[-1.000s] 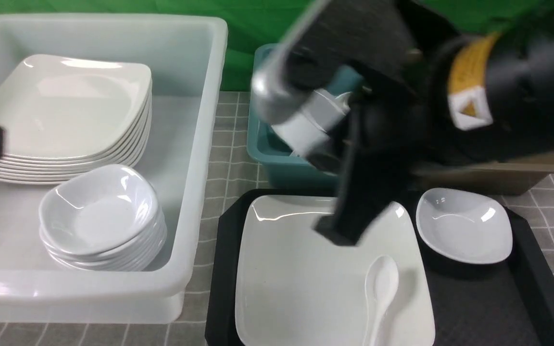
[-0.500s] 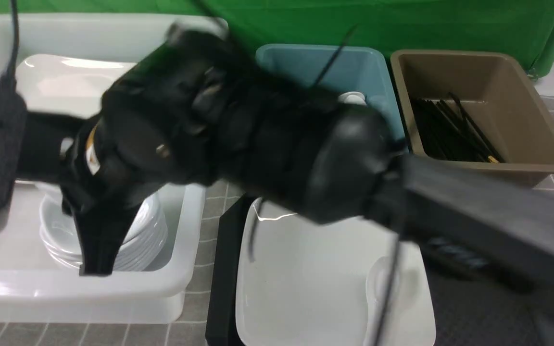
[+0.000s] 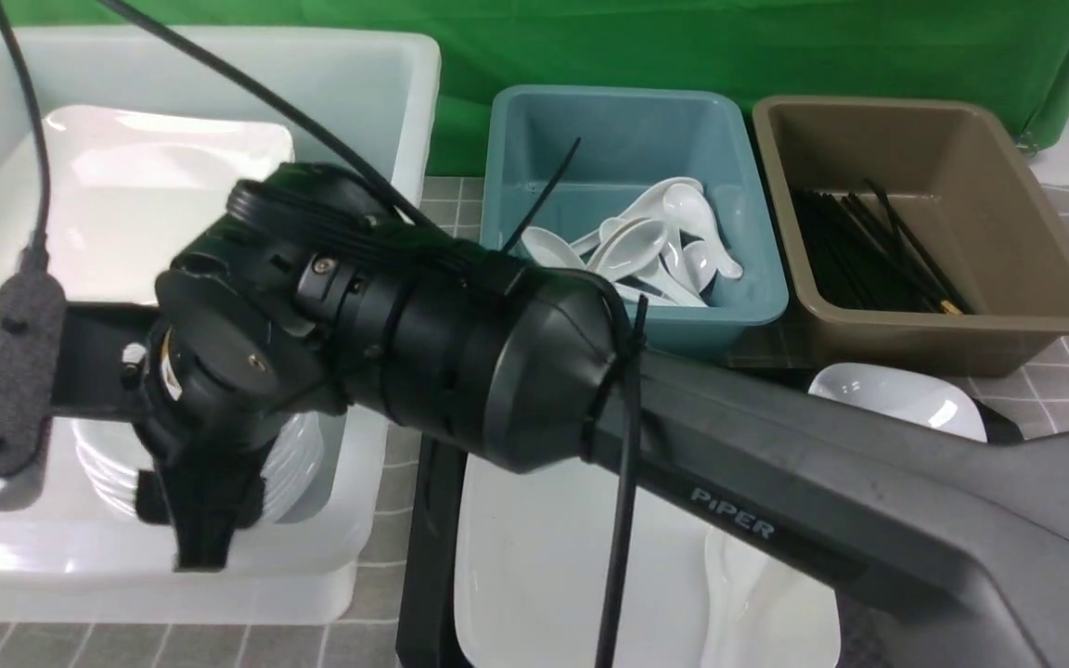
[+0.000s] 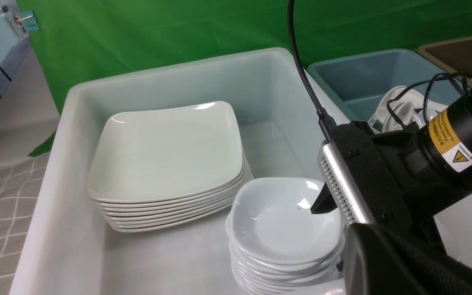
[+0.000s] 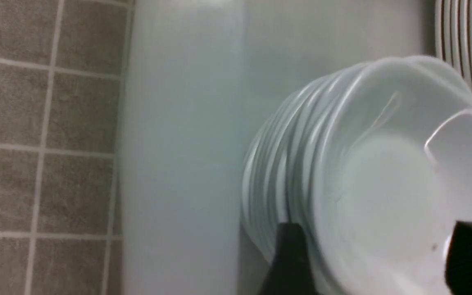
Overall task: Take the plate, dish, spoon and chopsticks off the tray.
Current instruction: Use the right arm to put the small plate into the large storage box on the left, then use the right arm to grab a small plate from the dinner plate
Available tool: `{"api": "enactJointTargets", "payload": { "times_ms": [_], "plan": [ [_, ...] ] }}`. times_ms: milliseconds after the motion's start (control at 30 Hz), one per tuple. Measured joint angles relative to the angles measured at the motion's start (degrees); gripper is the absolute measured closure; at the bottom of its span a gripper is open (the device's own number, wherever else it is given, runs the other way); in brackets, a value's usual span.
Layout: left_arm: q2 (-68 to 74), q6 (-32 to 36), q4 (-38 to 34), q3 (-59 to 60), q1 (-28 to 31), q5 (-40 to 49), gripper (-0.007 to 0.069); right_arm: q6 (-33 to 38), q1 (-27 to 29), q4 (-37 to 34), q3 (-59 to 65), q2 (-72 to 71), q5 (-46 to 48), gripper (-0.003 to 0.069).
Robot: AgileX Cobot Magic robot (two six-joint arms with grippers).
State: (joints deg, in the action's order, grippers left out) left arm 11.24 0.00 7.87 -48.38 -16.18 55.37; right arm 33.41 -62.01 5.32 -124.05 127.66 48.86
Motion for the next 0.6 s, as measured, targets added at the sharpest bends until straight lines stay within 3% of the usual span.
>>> {"api": "enactJointTargets", "payload": {
  "times_ms": [100, 167, 267, 300, 400, 500, 600],
  "plan": [
    [0.0, 0.0, -2.2, 0.1, 0.0, -1.6, 0.0613, -2.4, 0.0, 2.3, -1.9, -1.9, 9.0, 0.0076],
    [0.1, 1.2, -4.4, 0.5, 0.0, -3.2, 0.0613, -5.0, 0.1, 4.6, -3.7, -4.3, 15.3, 0.0108],
    [2.1, 5.6, -10.2, 2.1, 0.0, -7.0, 0.0613, -10.6, 1.6, 8.4, -3.9, -10.3, 18.0, 0.022],
    [3.2, 7.5, -12.9, 2.9, 0.0, -7.9, 0.0613, -13.3, 3.6, 9.0, -2.8, -14.0, 18.1, 0.0299],
    [6.2, 12.1, -18.8, 3.6, 0.0, -9.1, 0.0613, -18.2, 9.4, 9.8, 4.9, -22.2, 18.1, 0.0418],
    [8.5, 15.3, -21.9, 3.8, 0.0, -10.2, 0.0613, -20.2, 16.2, 9.9, 17.0, -30.3, 18.0, 0.0438],
    [9.7, 16.6, -22.9, 3.8, 0.0, -11.5, 0.0613, -20.1, 25.0, 10.0, 34.0, -38.1, 17.0, 0.0393]
  ]
}}
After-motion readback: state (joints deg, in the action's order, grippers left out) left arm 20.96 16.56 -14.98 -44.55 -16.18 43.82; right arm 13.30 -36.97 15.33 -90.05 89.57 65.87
